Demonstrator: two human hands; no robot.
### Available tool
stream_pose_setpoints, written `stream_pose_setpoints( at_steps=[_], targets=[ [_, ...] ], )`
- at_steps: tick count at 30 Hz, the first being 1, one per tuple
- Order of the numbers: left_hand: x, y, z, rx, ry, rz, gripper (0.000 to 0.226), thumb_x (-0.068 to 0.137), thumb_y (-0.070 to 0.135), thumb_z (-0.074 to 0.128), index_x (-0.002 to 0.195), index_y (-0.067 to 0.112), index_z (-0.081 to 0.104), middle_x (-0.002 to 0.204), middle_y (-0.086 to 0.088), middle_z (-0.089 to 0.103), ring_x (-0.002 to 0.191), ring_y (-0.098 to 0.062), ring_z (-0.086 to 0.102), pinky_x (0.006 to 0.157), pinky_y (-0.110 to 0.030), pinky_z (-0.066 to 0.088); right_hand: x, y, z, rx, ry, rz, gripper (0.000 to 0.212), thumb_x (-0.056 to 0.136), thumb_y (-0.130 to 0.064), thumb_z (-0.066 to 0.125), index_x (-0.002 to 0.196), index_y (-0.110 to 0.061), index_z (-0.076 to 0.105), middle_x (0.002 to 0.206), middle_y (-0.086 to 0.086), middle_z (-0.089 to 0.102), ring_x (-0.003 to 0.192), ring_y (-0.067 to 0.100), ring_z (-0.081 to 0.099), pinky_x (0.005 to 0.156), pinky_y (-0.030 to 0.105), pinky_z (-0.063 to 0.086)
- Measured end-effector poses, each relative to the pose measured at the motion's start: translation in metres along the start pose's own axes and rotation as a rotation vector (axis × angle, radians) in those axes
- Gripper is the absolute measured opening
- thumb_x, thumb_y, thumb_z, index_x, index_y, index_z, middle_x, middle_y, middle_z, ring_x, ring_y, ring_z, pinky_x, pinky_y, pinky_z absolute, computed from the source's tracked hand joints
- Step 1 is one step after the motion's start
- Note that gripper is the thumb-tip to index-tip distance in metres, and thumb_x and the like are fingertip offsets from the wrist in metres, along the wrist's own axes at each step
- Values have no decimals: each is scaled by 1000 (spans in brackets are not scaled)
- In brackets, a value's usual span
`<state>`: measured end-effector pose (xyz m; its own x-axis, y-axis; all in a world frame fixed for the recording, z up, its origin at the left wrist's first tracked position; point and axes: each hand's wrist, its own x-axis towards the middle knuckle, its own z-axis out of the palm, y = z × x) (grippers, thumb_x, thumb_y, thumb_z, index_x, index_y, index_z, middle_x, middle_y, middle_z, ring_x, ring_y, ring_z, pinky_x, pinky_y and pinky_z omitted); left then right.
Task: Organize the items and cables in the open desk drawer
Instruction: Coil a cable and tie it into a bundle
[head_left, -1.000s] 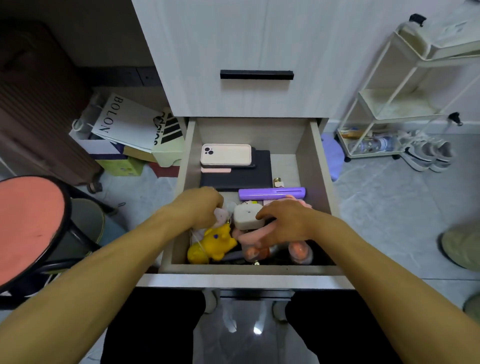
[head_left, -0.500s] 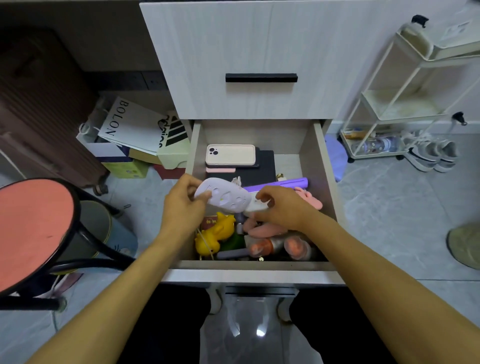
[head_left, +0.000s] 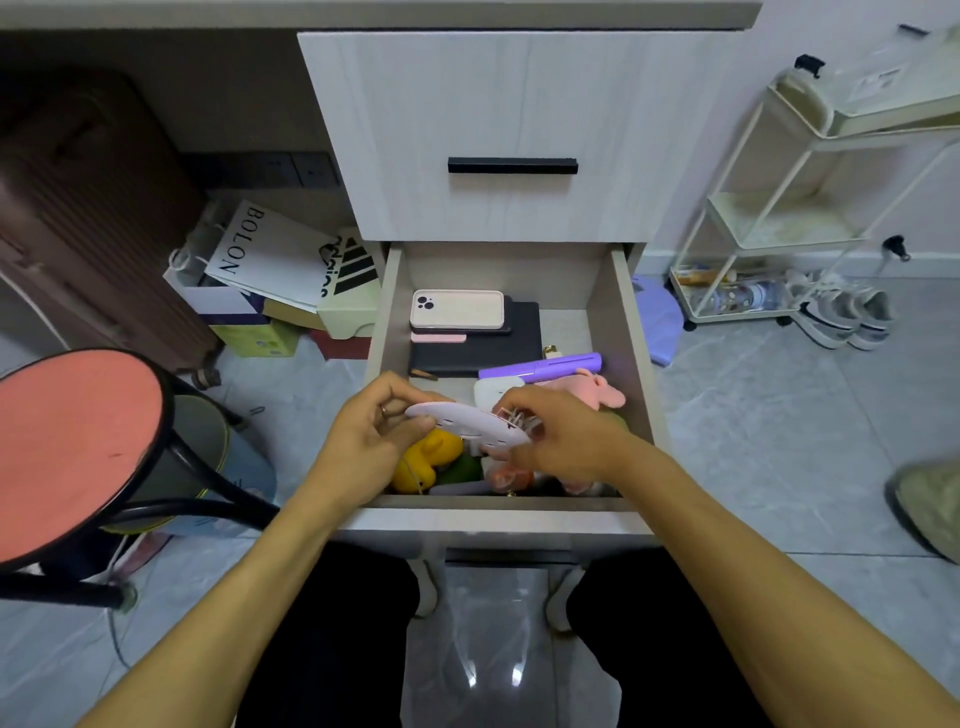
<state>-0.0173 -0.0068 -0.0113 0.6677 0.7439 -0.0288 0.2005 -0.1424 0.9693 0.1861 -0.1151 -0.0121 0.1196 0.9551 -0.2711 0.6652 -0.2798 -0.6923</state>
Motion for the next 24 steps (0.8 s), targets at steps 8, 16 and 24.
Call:
stream_pose_setpoints(
  at_steps=[8,16,24],
  targets=[
    [-7,-7,3,166,-26,-43,28,88,15,69,109,33,63,111,10,67,102,-8,63,83,-13,51,-12,-7,14,8,278,-43,18,84,-22,74,98,-20,63,90,-6,60,79,11,53,68,24,49],
    [-11,-11,14,477,58,-101,23,93,24,63,116,24,67,108,6,63,95,-9,54,75,-6,38,-22,11,31,179,405,61,38,85,-12,70,120,-22,60,106,-8,61,90,9,59,80,23,53],
    [-14,-15,19,785,229,-169,35,95,37,58,127,21,63,117,-7,69,101,-24,61,90,-33,49,-38,29,26,-118,463,271,16,83,-24,67,98,-20,64,100,1,64,91,21,59,77,34,53]
  ],
)
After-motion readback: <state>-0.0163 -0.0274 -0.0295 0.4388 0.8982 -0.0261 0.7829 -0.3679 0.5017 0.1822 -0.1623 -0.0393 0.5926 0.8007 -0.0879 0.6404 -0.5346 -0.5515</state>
